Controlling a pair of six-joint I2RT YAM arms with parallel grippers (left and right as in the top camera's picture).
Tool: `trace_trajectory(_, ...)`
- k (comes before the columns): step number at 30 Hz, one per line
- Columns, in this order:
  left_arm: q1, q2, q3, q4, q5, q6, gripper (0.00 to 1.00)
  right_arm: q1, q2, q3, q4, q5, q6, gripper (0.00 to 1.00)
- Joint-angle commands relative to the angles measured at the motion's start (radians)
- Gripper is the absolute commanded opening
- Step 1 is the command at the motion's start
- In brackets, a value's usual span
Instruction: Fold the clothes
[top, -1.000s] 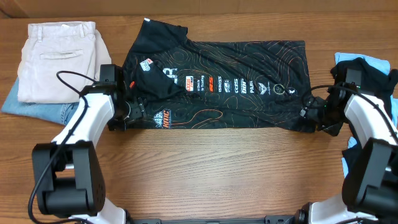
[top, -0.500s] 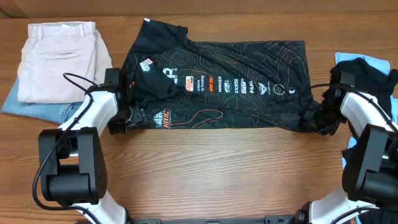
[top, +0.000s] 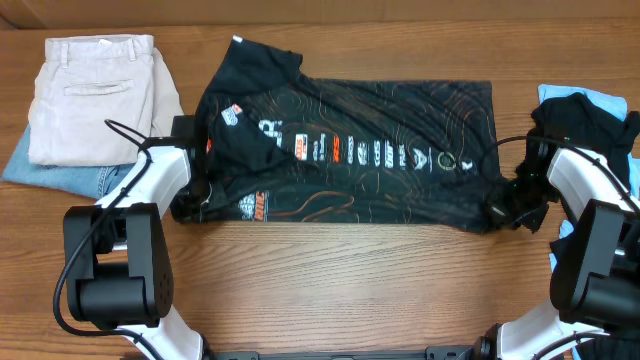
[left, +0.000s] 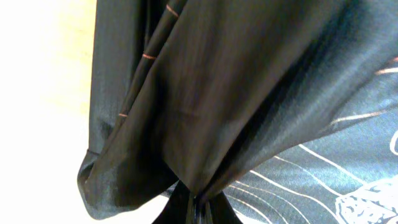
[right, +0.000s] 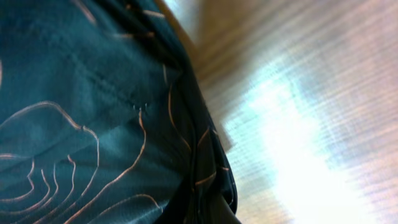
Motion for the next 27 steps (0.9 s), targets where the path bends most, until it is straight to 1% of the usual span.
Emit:
trace_trajectory(1, -0.003, 0.031, -0.013, -0.086, -0.080, -0.059, 0.04, -0.003, 0.003, -0.003, -0.074, 0.060, 0.066, 0.04)
trace_trajectory(4, -0.003, 0.030, -0.013, -0.188, -0.190, -0.183, 0.04, -0.003, 0.003, -0.003, -0.127, 0.060, 0.073, 0.04)
trace_trajectory(6, -0.001, 0.030, -0.013, -0.228, -0.229, -0.220, 0.04, -0.003, 0.003, -0.003, -0.159, 0.060, 0.075, 0.04)
trace_trajectory(12, 0.013, 0.026, -0.013, -0.308, -0.232, -0.254, 0.04, -0.003, 0.003, -0.003, -0.242, 0.079, 0.075, 0.04)
trace_trajectory(16, 0.016, 0.012, -0.013, -0.279, -0.238, -0.253, 0.04, -0.003, -0.006, -0.003, -0.240, 0.081, 0.080, 0.04)
trace_trajectory(20, 0.018, -0.026, -0.010, -0.241, -0.194, -0.219, 0.05, -0.003, -0.051, -0.002, -0.201, 0.074, 0.106, 0.04)
trace_trajectory(22, 0.018, -0.053, -0.001, -0.233, -0.178, -0.208, 0.09, -0.003, -0.091, -0.002, -0.186, 0.073, 0.121, 0.05)
trace_trajectory(23, 0.018, -0.070, 0.004, -0.231, -0.179, -0.208, 0.22, -0.003, -0.116, -0.002, -0.182, 0.074, 0.120, 0.09)
trace_trajectory(24, 0.018, -0.100, 0.010, -0.231, -0.179, -0.208, 0.33, -0.003, -0.145, -0.002, -0.180, 0.075, 0.119, 0.20)
trace_trajectory(26, 0.018, -0.140, 0.016, -0.231, -0.179, -0.208, 0.43, -0.003, -0.172, -0.002, -0.180, 0.086, 0.116, 0.28)
trace_trajectory(27, 0.018, -0.154, 0.018, -0.230, -0.179, -0.208, 0.49, -0.003, -0.182, -0.002, -0.180, 0.089, 0.116, 0.30)
